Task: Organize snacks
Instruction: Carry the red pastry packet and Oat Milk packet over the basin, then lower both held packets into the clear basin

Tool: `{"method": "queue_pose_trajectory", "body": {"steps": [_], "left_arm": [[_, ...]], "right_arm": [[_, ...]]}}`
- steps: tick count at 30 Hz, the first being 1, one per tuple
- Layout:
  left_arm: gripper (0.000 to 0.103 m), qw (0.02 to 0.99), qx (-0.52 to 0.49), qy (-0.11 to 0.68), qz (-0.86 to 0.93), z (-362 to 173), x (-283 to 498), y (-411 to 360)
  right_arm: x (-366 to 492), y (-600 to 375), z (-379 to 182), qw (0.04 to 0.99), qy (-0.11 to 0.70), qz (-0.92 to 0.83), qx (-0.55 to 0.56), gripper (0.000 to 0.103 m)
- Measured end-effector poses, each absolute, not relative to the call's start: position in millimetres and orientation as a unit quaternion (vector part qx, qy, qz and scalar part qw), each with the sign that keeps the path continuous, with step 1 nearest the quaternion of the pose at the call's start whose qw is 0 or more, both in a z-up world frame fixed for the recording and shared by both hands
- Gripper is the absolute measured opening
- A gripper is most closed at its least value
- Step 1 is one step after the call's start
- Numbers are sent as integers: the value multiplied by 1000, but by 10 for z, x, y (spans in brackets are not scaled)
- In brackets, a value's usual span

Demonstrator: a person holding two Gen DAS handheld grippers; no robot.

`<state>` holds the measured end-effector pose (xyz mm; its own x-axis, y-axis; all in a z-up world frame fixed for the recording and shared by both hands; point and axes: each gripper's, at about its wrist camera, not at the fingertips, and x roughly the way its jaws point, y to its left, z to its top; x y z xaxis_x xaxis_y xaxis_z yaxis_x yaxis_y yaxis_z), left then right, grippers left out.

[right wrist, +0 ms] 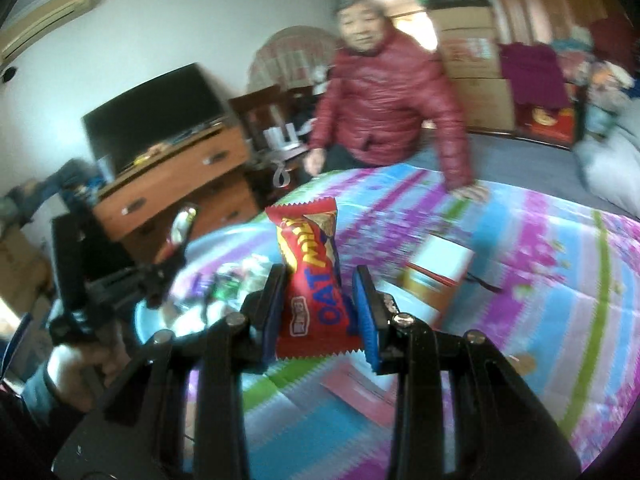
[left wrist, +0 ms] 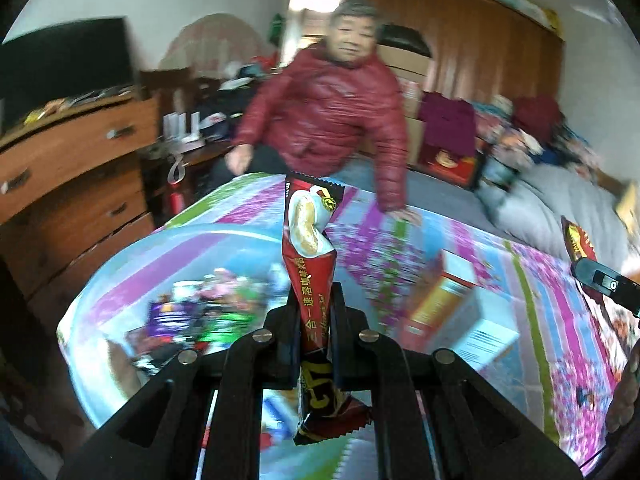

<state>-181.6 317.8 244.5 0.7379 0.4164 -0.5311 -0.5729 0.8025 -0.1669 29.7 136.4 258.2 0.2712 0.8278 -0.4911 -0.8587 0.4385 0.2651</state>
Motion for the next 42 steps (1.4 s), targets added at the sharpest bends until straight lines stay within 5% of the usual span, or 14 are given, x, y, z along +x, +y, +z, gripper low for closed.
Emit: {"method": "queue_pose_trajectory", "body": {"steps": [15, 42], "left_arm": [[10, 881, -228, 252, 329, 1957, -2252, 3862], [10, 877, -234, 258, 332, 1886, -2328, 3978]], "right_arm": [[-176, 2861, 2412, 723, 325, 603, -87, 34], [-192, 3144, 2267, 711, 345, 605, -95, 35]]}}
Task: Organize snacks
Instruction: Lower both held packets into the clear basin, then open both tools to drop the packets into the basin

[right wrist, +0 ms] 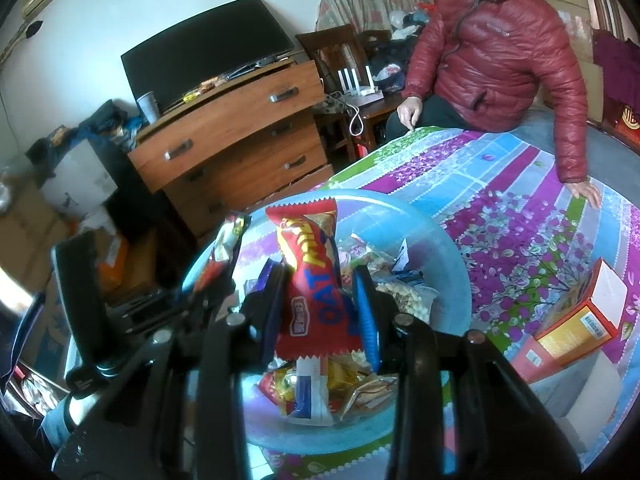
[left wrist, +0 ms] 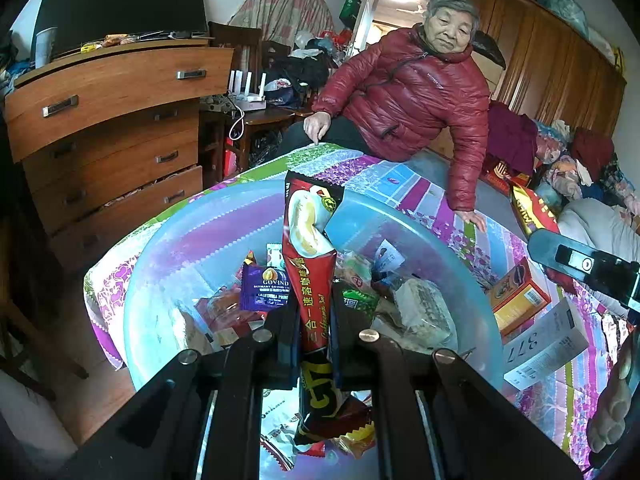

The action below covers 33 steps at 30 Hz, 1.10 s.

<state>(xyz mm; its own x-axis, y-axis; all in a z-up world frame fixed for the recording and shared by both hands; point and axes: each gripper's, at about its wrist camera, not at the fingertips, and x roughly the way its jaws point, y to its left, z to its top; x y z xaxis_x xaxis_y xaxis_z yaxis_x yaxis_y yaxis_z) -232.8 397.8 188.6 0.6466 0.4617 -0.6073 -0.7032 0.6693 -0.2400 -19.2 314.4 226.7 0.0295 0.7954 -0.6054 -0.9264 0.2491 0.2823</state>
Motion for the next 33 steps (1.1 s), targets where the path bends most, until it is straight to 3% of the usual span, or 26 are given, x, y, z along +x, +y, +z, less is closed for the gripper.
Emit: {"method": "queue_pose_trajectory", "body": {"steps": [33], "left_arm": [[10, 870, -240, 273, 333, 1748, -2352, 4072]], "right_arm": [[-187, 3247, 2099, 699, 377, 601, -91, 37]]}}
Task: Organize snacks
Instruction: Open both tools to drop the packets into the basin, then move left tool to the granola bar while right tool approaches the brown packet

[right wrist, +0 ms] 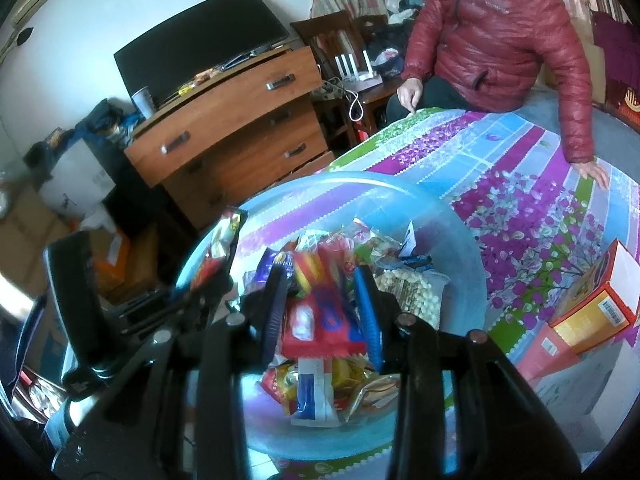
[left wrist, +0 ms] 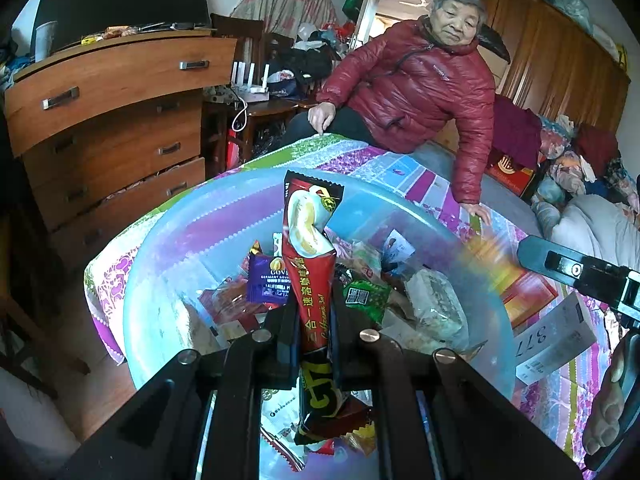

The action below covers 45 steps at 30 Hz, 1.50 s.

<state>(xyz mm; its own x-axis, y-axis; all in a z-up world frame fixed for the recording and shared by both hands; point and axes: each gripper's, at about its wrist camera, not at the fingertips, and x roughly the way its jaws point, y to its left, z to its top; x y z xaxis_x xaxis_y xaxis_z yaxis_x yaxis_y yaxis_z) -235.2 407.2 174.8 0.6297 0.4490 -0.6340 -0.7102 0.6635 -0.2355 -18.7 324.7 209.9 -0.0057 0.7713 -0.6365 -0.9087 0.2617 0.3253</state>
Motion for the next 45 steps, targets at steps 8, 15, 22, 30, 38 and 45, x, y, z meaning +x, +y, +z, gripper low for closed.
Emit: {"method": "queue_pose_trajectory", "body": {"steps": [8, 15, 22, 30, 38, 45], "left_arm": [[64, 865, -241, 282, 337, 1656, -2338, 4081], [72, 865, -235, 277, 345, 1732, -2360, 4004], [73, 874, -219, 275, 335, 1887, -2307, 3790], [73, 908, -182, 283, 249, 1911, -2154, 3138], [73, 943, -87, 320, 43, 1735, -1717, 1773], [73, 918, -22, 392, -57, 1283, -1169, 806]], "right_arm": [[-239, 3185, 2087, 698, 383, 599, -89, 68], [-427, 2974, 2142, 704, 360, 603, -103, 80], [-523, 2272, 1933, 729, 359, 574, -101, 82], [-467, 1001, 1236, 757, 432, 479, -107, 87], [-208, -369, 729, 797, 496, 343, -42, 87], [53, -1031, 674, 830, 482, 279, -16, 87]]}}
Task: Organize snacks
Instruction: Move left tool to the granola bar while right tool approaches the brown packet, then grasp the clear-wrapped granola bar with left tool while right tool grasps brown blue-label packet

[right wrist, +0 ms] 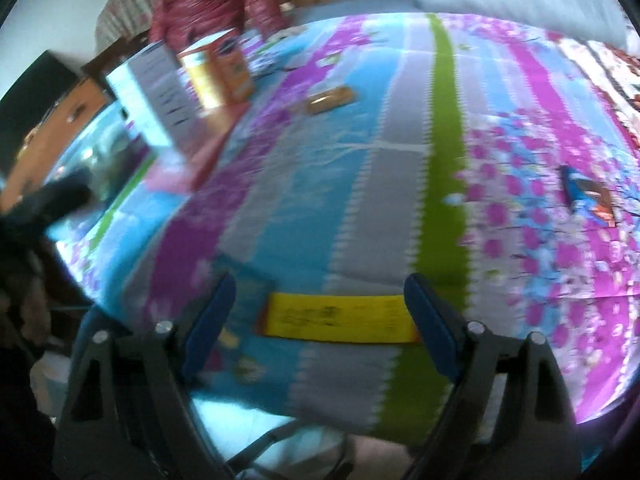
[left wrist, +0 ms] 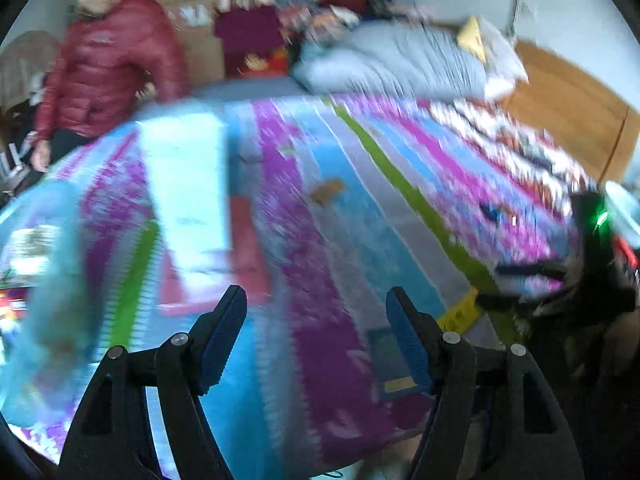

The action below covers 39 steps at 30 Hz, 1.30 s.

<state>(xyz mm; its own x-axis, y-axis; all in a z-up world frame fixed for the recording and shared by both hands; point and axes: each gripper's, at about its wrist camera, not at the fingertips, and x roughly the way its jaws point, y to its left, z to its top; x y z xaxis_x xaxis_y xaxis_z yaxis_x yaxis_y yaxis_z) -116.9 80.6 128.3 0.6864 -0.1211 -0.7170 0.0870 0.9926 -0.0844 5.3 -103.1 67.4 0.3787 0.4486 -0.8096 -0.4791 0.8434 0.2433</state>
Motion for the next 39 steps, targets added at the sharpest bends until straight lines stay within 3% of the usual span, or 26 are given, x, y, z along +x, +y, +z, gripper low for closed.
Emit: {"method": "queue_pose_trajectory", "body": {"steps": [8, 17, 23, 27, 29, 30, 39], "left_arm": [[73, 886, -9, 461, -50, 637, -326, 425], [73, 884, -11, 464, -54, 503, 152, 255], [73, 890, -29, 454, -34, 468, 530, 234], [74, 894, -48, 446, -1, 460, 811, 319], [74, 896, -45, 441, 8, 444, 926, 348], [74, 897, -39, 439, 12, 433, 999, 353], [74, 891, 11, 454, -12, 134, 1669, 311]], "right_arm": [[312, -1616, 369, 838, 495, 229, 20, 92], [826, -2711, 421, 893, 429, 75, 113, 93], [1400, -2926, 177, 870, 460, 62, 168, 96], [1537, -2791, 147, 884, 447, 61, 124, 97], [1529, -2662, 141, 886, 446, 92, 93, 77], [1548, -2607, 101, 884, 446, 106, 88, 61], [1284, -2111, 26, 855, 438, 265, 81, 60]]}}
